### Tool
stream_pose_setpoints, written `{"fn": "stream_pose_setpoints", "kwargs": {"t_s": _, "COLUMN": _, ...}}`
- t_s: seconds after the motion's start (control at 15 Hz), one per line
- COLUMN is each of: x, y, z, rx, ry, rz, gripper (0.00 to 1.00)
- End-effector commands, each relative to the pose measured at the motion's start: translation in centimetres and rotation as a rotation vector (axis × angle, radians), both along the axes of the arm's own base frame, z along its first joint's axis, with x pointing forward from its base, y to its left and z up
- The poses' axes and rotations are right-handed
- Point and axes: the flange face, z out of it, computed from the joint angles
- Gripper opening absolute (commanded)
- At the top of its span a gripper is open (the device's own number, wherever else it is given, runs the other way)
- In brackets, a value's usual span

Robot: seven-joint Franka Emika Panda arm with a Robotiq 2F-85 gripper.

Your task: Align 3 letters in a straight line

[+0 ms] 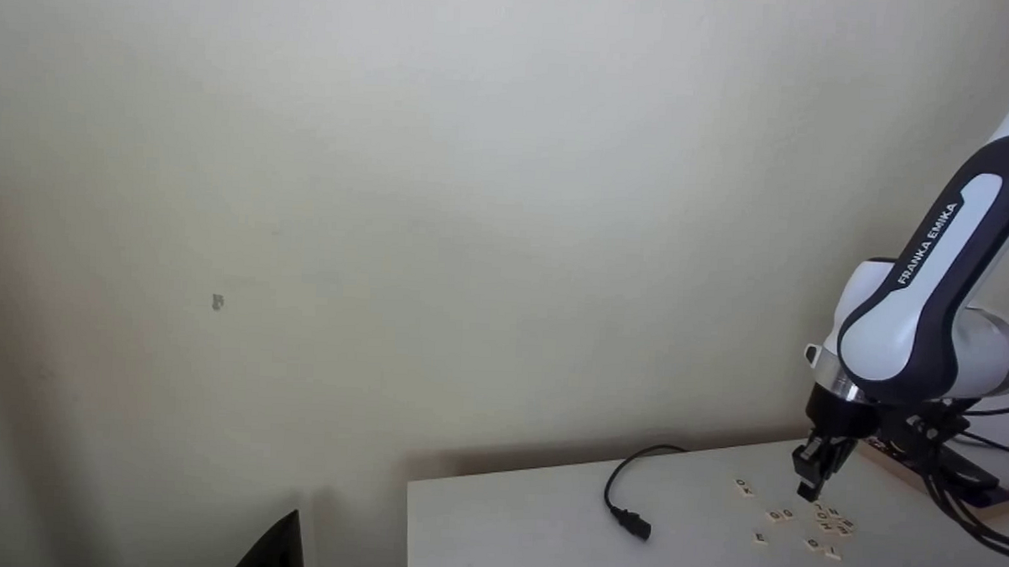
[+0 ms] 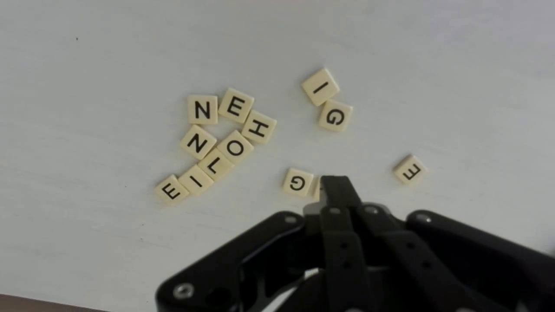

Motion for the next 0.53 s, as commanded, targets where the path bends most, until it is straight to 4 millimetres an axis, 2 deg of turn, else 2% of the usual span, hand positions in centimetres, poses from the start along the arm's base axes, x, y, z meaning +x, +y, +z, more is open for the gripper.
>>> {"fn": "stream_pose_setpoints", "kwargs": {"t_s": 0.0, "x": -0.7, "y": 1.6, "z": 0.7, "rx": 0.002, "ry": 0.024, "rz": 0.075, "gripper": 0.0}}
{"fn": "stream_pose_setpoints", "kwargs": {"t_s": 0.47, "x": 1.1, "y": 5.2, "z": -1.3, "rx": 0.029, "ry": 0.034, "rz": 0.146, "gripper": 0.0}}
